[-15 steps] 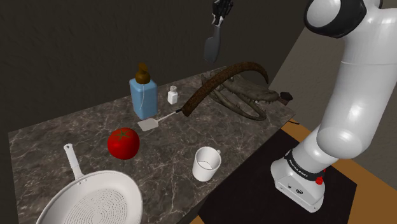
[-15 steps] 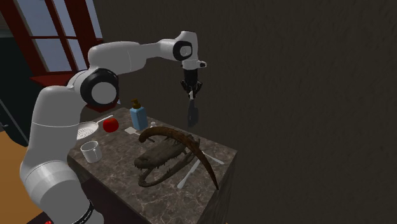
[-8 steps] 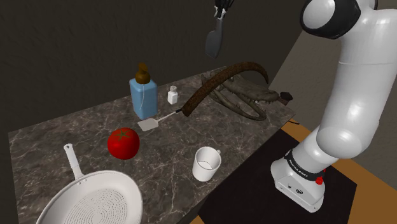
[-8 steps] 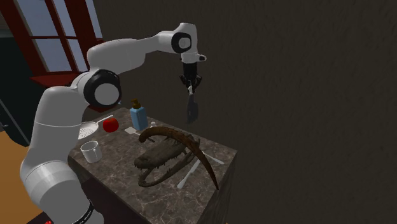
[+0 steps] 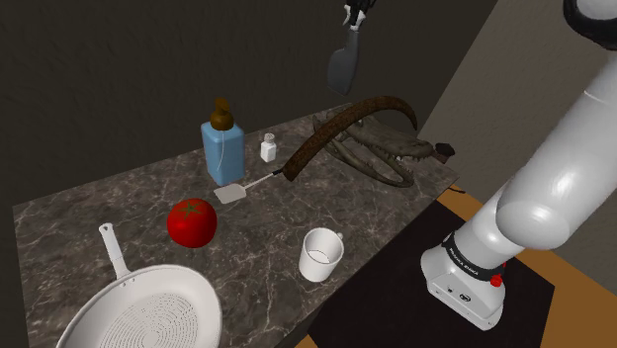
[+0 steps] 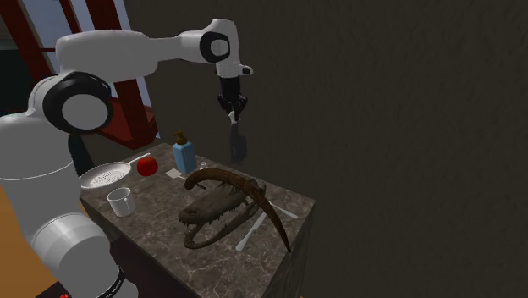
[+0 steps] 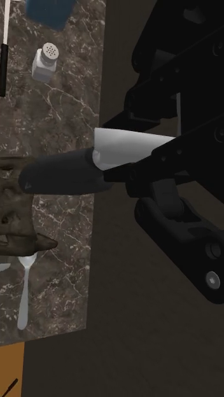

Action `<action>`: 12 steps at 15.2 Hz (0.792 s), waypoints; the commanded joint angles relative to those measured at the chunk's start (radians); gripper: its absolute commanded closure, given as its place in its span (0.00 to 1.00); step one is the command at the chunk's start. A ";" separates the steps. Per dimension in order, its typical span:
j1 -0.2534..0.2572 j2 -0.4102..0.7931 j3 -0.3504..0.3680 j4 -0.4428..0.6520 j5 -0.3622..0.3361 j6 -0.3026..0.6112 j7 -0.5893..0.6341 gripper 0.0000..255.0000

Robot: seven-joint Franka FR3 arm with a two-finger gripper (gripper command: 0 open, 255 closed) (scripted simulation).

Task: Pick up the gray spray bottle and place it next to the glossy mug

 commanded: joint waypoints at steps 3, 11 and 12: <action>0.033 -0.149 0.024 -0.147 -0.021 0.000 0.055 1.00; 0.076 -0.400 0.091 -0.341 -0.034 -0.058 0.165 1.00; 0.081 -0.428 0.100 -0.358 -0.033 -0.070 0.179 1.00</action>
